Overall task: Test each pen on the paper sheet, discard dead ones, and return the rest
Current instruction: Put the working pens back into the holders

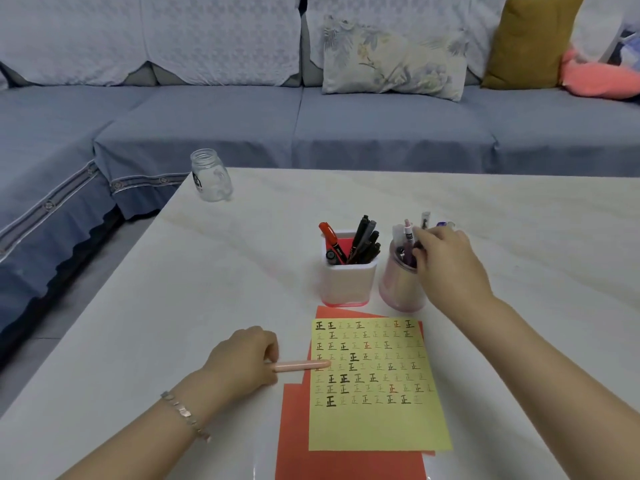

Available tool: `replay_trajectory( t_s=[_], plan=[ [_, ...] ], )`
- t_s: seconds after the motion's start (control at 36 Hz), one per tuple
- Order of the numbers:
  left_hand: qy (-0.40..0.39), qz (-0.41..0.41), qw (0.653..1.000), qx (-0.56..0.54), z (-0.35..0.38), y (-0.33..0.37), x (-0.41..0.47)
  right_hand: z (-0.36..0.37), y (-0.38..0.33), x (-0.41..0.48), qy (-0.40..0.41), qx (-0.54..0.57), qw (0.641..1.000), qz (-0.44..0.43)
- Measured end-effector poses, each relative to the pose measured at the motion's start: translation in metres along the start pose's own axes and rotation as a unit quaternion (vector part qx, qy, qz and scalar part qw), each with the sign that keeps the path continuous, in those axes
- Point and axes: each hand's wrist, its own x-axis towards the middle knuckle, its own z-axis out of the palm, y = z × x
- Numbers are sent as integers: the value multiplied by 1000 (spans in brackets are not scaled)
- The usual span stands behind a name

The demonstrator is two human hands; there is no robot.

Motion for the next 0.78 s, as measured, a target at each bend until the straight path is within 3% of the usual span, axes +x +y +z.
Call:
replay_trajectory(
  t_s=[0.14,0.22,0.28,0.33,0.39,0.44,0.5,0.58,0.67,0.69,0.78],
  plan=[
    [17,13,1000,-1,1,-3,-5,-10,-6,-3,-55,-46,997,3],
    [68,7,984,-165,-2,7,-8,-19,-10,-18,31,29,997,-57],
    [89,-2,921,-379,-13,24,-12,-23,-14,-32,50,98,990,-93],
    [73,9,841,-537,-27,43,-17,-27,-22,-46,-29,192,978,-73],
    [39,42,773,-631,-38,62,-22,-28,-29,-58,-110,292,949,-32],
    [28,70,715,-695,-46,79,-26,-25,-32,-65,-127,325,937,-28],
    [31,78,677,-731,-50,92,-27,-21,-31,-70,-118,356,927,-29],
    [10,89,650,-754,-50,110,-22,-20,-27,-73,-67,405,912,-17],
    [-12,89,648,-756,-49,125,-19,-23,-20,-74,6,447,894,-34],
    [-1,86,671,-736,-49,130,-18,-26,-17,-73,39,461,886,-31],
    [95,74,781,-613,-45,137,-8,-41,0,-62,155,499,853,0]
  ],
)
